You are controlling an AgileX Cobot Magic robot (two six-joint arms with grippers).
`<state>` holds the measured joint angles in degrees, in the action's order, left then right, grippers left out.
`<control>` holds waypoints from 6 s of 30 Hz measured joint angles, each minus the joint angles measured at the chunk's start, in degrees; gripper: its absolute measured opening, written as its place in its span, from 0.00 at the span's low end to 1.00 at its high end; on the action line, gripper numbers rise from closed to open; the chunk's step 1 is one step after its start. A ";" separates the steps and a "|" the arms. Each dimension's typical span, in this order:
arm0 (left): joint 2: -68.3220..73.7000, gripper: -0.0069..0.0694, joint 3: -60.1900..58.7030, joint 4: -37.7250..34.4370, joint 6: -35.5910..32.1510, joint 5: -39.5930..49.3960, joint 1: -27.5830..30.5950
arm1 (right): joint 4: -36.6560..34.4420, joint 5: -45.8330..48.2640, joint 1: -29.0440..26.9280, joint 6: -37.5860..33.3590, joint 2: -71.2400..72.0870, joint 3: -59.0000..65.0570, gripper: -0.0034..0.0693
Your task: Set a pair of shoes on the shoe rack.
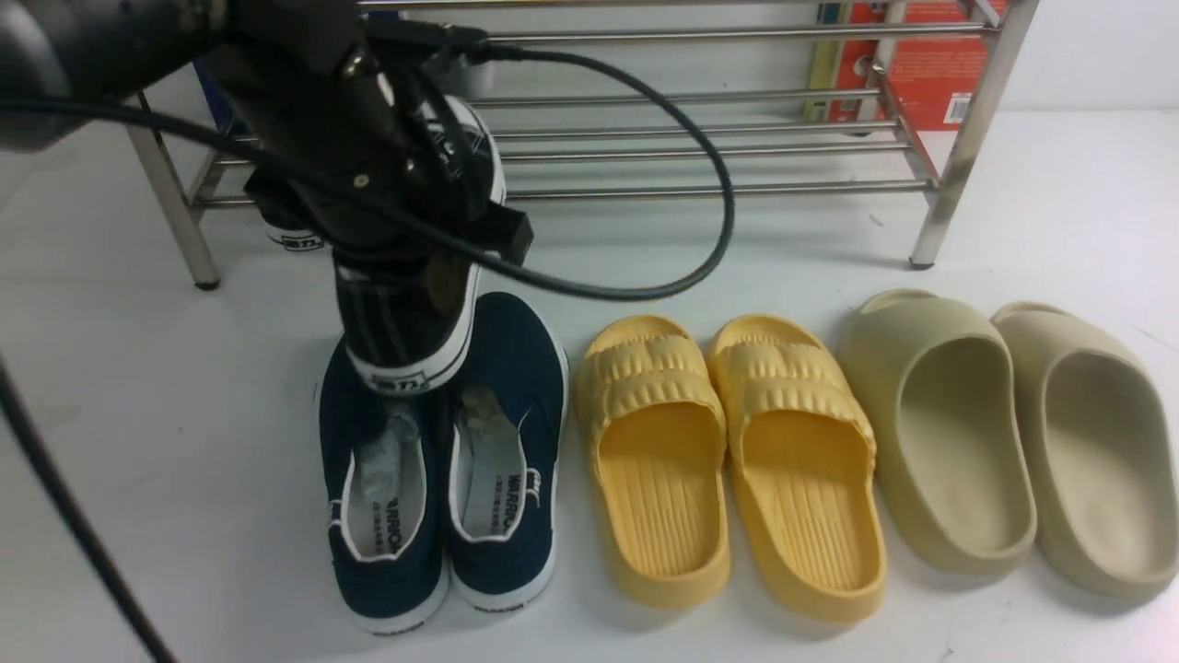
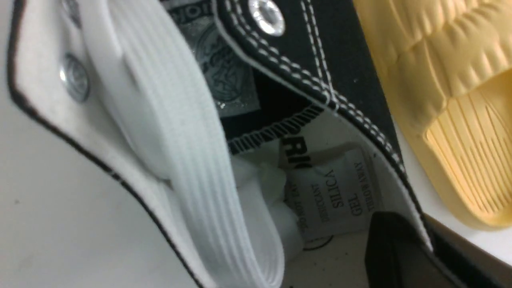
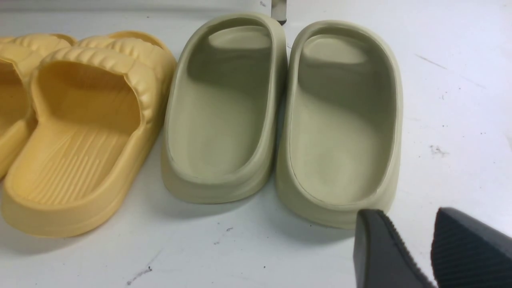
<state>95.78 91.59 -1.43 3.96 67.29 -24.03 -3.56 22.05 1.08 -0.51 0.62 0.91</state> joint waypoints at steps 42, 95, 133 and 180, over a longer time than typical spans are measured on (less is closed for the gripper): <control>27.46 0.07 24.64 4.77 -9.59 -14.95 7.61 | 0.00 0.00 0.00 0.00 0.00 0.00 0.38; 27.61 0.15 24.64 4.45 -10.86 -20.45 10.03 | 0.00 0.00 0.00 0.00 0.00 0.00 0.38; 4.28 0.07 19.19 -3.28 -0.83 -1.97 9.92 | 0.00 0.00 0.00 0.00 0.00 0.00 0.38; -84.64 0.07 -78.68 -1.80 7.74 -52.73 12.79 | 0.00 0.00 0.00 0.00 0.00 0.00 0.38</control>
<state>11.14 12.91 -3.23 11.70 14.56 -11.23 -3.56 22.05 1.08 -0.51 0.62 0.91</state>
